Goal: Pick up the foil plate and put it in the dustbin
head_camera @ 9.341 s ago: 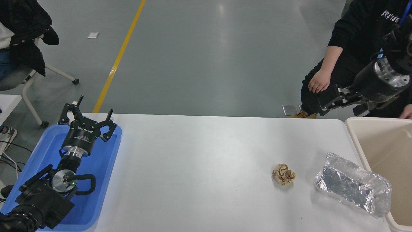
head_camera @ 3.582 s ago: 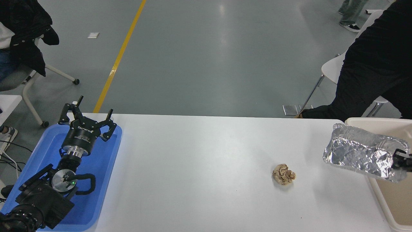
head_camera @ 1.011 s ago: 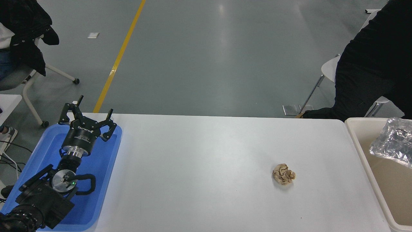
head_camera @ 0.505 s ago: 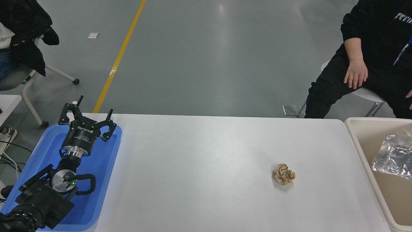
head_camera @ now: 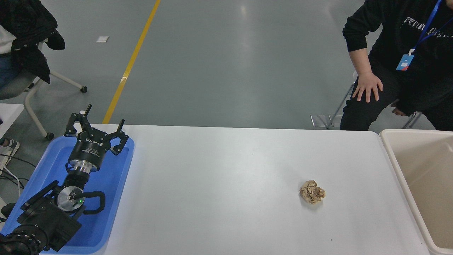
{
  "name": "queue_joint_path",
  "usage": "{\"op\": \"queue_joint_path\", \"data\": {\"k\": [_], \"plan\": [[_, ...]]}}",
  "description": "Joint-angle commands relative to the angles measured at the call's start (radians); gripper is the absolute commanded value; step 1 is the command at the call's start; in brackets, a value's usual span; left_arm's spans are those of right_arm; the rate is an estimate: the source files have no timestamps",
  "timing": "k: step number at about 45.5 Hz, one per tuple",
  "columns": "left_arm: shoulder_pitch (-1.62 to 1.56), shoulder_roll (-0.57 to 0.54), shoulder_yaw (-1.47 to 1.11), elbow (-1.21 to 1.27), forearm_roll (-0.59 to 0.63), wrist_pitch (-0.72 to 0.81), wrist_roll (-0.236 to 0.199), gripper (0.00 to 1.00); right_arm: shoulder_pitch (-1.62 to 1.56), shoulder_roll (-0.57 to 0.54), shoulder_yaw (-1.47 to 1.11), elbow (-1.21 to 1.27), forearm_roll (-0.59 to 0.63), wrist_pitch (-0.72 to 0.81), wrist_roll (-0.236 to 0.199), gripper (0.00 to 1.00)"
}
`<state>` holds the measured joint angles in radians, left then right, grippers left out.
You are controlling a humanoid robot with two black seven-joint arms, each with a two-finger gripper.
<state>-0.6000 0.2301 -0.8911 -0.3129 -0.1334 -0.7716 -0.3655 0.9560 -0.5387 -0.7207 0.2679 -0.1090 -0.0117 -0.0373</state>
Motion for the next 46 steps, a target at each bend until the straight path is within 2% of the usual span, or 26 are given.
{"op": "queue_joint_path", "data": {"k": [1, 12, 34, 46], "plan": [[0.000, 0.000, 0.000, 0.000, 0.000, 0.000, 0.000, 1.00, 0.340, 0.034, -0.149, 0.292, -0.005, 0.004, 0.000, 1.00], [0.000, 0.000, 0.000, 0.000, 0.000, 0.000, 0.000, 1.00, 0.608, 0.125, -0.319, 0.479, -0.054, 0.165, -0.001, 1.00], [0.000, -0.001, 0.000, 0.000, 0.000, 0.000, 0.000, 1.00, 1.044, 0.120, -0.382, 0.821, -0.135, 0.780, -0.001, 1.00], [0.000, -0.001, 0.000, 0.000, 0.000, 0.000, 0.000, 1.00, 1.158, 0.125, -0.414, 0.991, -0.159, 0.797, -0.003, 1.00]]}}
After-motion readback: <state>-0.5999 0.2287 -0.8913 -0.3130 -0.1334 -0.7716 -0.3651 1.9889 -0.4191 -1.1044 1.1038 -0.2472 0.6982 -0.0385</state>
